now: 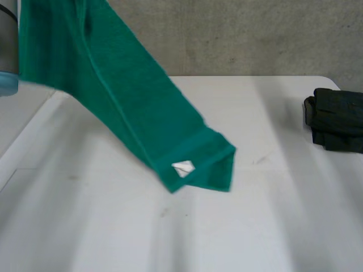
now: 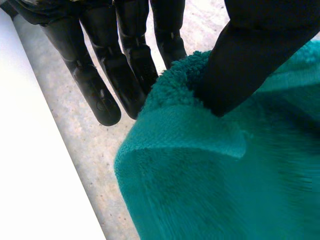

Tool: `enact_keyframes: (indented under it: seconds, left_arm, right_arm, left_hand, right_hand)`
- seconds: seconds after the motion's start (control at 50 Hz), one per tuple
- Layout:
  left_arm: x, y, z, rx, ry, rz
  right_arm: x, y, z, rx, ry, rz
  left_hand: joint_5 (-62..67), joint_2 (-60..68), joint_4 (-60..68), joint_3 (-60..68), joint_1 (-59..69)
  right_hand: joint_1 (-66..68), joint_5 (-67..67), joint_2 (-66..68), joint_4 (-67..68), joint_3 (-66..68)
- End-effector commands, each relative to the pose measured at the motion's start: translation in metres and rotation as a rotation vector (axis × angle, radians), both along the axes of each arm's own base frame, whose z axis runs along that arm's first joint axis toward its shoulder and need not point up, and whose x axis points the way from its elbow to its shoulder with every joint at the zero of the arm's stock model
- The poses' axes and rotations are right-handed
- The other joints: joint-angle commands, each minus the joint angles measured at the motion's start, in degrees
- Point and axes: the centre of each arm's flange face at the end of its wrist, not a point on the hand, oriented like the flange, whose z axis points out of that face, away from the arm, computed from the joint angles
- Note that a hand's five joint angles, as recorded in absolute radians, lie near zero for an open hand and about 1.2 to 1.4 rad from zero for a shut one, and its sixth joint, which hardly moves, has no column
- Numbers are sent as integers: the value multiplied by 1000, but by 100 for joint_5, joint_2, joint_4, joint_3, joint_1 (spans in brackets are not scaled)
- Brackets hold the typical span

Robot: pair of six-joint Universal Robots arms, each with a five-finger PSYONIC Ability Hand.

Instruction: Fold the laundry.

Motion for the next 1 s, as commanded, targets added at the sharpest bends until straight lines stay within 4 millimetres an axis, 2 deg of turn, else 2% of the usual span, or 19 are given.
enact_keyframes:
  seconds: [0.02, 0.04, 0.06, 0.1, 0.12, 0.14, 0.18, 0.2, 0.32, 0.38, 0.4, 0.42, 0.44, 0.54, 0.64, 0.78, 0.9, 0.96, 1.0]
  left_arm:
    - [2, 24, -52, 182, -63, -30]
    - [3, 25, -57, 195, -67, -32]
    - [4, 30, -64, 219, -73, -32]
    - [4, 35, -69, 236, -79, -35]
    - [4, 39, -71, 245, -81, -36]
    - [4, 41, -72, 250, -82, -37]
    - [4, 47, -69, 247, -79, -42]
    - [1, 53, -66, 247, -82, -52]
    - [-5, 81, -42, 211, -77, -93]
    - [-2, 93, -30, 188, -68, -97]
    - [-1, 99, -24, 177, -64, -100]
    - [-1, 106, -19, 166, -61, -105]
    - [-1, 110, -16, 158, -58, -109]
    - [0, 127, 7, 99, -20, -109]
    - [-7, 150, 34, 36, 34, -137]
    - [-14, 177, 49, 5, 52, -196]
    - [-12, 188, 53, -4, 63, -210]
    - [-12, 197, 57, -11, 77, -221]
    - [-12, 202, 61, -22, 84, -230]
  right_arm:
    - [6, 18, -80, 407, 109, 61]
    - [8, 22, -92, 463, 120, 68]
    - [14, 34, -116, 576, 138, 90]
    - [21, 47, -146, 697, 159, 124]
    - [23, 57, -171, 787, 165, 138]
    - [24, 62, -183, 829, 164, 145]
    - [27, 74, -204, 893, 154, 164]
    - [31, 87, -217, 923, 132, 189]
    - [61, 138, -249, 978, 109, 350]
    - [76, 154, -253, 959, 123, 421]
    - [88, 163, -256, 936, 136, 464]
    - [92, 165, -259, 933, 141, 476]
    - [102, 167, -271, 936, 149, 492]
    - [131, 174, -286, 923, 110, 517]
    - [145, 162, -296, 948, -67, 446]
    - [157, 148, -302, 987, -247, 438]
    - [176, 155, -303, 980, -256, 492]
    - [187, 153, -296, 963, -259, 519]
    - [194, 160, -293, 987, -238, 562]
  left_hand:
    - [1707, 1150, 1109, 1164, 1301]
    - [1707, 1150, 1109, 1164, 1301]
    - [1707, 1150, 1109, 1164, 1301]
    - [1707, 1150, 1109, 1164, 1301]
    - [1707, 1150, 1109, 1164, 1301]
    - [1707, 1150, 1109, 1164, 1301]
    - [1707, 1150, 1109, 1164, 1301]
    - [1707, 1150, 1109, 1164, 1301]
    - [1707, 1150, 1109, 1164, 1301]
    - [1707, 1150, 1109, 1164, 1301]
    - [1707, 1150, 1109, 1164, 1301]
    - [1707, 1150, 1109, 1164, 1301]
    - [1707, 1150, 1109, 1164, 1301]
    - [1707, 1150, 1109, 1164, 1301]
    - [1707, 1150, 1109, 1164, 1301]
    - [1707, 1150, 1109, 1164, 1301]
    - [1707, 1150, 1109, 1164, 1301]
    - [1707, 1150, 1109, 1164, 1301]
    - [1707, 1150, 1109, 1164, 1301]
  right_hand:
    - [-313, -1263, -1285, -1382, -1326]
    - [-988, -1938, -1960, -2058, -2001]
    - [-1861, -2811, -2833, -2930, -2874]
    - [-2406, -3355, -3378, -3475, -3419]
    - [-2908, -3857, -3880, -3977, -3921]
    - [-3296, -4245, -4268, -4365, -4309]
    - [-3468, -4417, -4440, -4537, -4481]
    - [-3451, -4401, -4423, -4521, -4464]
    - [-3333, -4283, -4305, -4403, -4346]
    - [-3283, -4233, -4255, -4352, -4296]
    - [-3266, -4216, -4238, -4336, -4279]
    - [-3266, -4216, -4238, -4335, -4279]
    - [-3249, -4199, -4221, -4319, -4262]
    - [-3249, -4199, -4221, -4319, -4262]
    - [-3299, -4249, -4271, -4369, -4312]
    - [-3434, -4383, -4406, -4503, -4447]
    - [-3585, -4534, -4556, -4654, -4598]
    - [-4223, -5173, -5195, -5293, -5236]
    - [-4738, -5687, -5710, -5807, -5751]
